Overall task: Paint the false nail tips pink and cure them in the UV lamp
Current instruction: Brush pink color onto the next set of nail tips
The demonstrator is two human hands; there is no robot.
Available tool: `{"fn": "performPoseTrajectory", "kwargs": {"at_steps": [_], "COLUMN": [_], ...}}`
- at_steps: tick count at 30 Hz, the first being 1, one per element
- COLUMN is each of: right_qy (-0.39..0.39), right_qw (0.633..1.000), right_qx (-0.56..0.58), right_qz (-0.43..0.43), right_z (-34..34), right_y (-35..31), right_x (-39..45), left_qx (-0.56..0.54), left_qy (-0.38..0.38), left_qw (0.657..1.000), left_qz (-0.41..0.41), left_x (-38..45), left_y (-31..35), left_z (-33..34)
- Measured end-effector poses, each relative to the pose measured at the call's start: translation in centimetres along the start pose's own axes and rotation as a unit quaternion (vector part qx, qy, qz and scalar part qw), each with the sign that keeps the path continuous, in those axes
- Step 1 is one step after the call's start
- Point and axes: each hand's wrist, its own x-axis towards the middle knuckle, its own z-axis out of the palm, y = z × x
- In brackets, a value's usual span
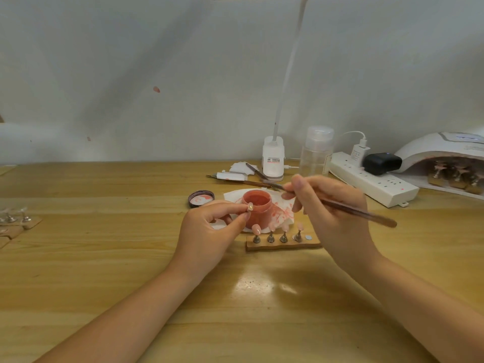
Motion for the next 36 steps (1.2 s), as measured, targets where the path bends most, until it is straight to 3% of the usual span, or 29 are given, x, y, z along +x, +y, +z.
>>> {"fn": "performPoseTrajectory", "kwargs": {"at_steps": [14, 32, 36], "right_qy": [0.010, 0.035, 0.009], "right_qw": [0.997, 0.996, 0.998], "right_qx": [0.062, 0.063, 0.037], "right_qz": [0.048, 0.058, 0.044], "right_z": [1.0, 1.0, 1.2], "right_y": [-0.1, -0.1, -0.1], "right_x": [-1.4, -1.3, -1.3], "left_qx": [0.014, 0.001, 0.007], "left_qy": [-0.015, -0.010, -0.013], "left_qw": [1.000, 1.000, 1.000], "left_qz": [0.007, 0.018, 0.006], "left_x": [0.0, 0.0, -0.1], "left_y": [-0.2, -0.4, -0.4], "left_z": [-0.1, 0.1, 0.0]}}
